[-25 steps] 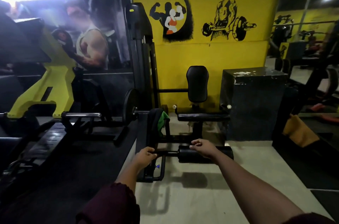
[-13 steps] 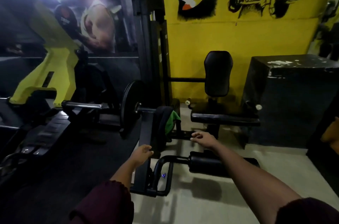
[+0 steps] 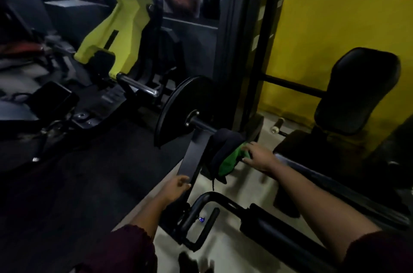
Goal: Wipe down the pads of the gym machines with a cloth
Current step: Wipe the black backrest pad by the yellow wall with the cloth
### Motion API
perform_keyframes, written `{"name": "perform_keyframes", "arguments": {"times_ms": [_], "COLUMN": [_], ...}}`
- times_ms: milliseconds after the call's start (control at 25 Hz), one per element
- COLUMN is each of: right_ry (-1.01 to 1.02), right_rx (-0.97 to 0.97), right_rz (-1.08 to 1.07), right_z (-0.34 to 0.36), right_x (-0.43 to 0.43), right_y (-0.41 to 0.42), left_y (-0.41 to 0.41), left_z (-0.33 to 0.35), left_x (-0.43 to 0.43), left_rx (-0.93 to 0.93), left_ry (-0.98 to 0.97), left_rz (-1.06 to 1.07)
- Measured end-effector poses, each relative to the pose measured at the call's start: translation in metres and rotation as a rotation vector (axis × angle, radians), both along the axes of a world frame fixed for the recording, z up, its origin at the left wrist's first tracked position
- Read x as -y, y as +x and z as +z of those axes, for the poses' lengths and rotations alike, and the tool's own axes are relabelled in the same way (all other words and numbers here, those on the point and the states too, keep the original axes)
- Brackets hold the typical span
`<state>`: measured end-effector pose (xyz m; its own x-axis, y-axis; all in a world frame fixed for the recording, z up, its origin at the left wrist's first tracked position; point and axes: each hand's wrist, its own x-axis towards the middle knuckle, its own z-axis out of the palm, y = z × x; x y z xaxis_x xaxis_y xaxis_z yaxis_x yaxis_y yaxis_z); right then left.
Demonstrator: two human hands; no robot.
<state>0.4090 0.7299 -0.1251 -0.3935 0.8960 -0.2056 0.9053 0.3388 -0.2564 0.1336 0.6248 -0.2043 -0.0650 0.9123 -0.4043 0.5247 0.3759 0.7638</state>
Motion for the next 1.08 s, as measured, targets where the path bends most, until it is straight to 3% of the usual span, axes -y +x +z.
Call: {"name": "perform_keyframes", "arguments": {"times_ms": [240, 440, 600, 680, 840, 1080], "right_ry": [0.131, 0.161, 0.306, 0.319, 0.193, 0.021], "right_rx": [0.428, 0.583, 0.463, 0.260, -0.100, -0.332], "right_rz": [0.408, 0.520, 0.634, 0.598, 0.198, -0.210], "right_z": [-0.038, -0.068, -0.075, -0.077, -0.073, -0.071], "right_x": [-0.064, -0.106, -0.123, -0.124, -0.094, -0.008], "right_y": [-0.026, -0.035, -0.029, -0.024, -0.007, 0.089], "left_y": [0.006, 0.008, 0.017, 0.024, 0.041, 0.091], "left_z": [-0.034, -0.045, -0.045, -0.045, -0.044, -0.031], "left_x": [-0.050, -0.077, -0.090, -0.093, -0.094, -0.074], "left_rx": [0.037, 0.072, 0.104, 0.105, 0.100, 0.055], "left_ry": [-0.066, -0.115, -0.107, -0.095, -0.066, -0.060], "left_rz": [0.072, 0.138, 0.170, 0.169, 0.133, -0.027]}}
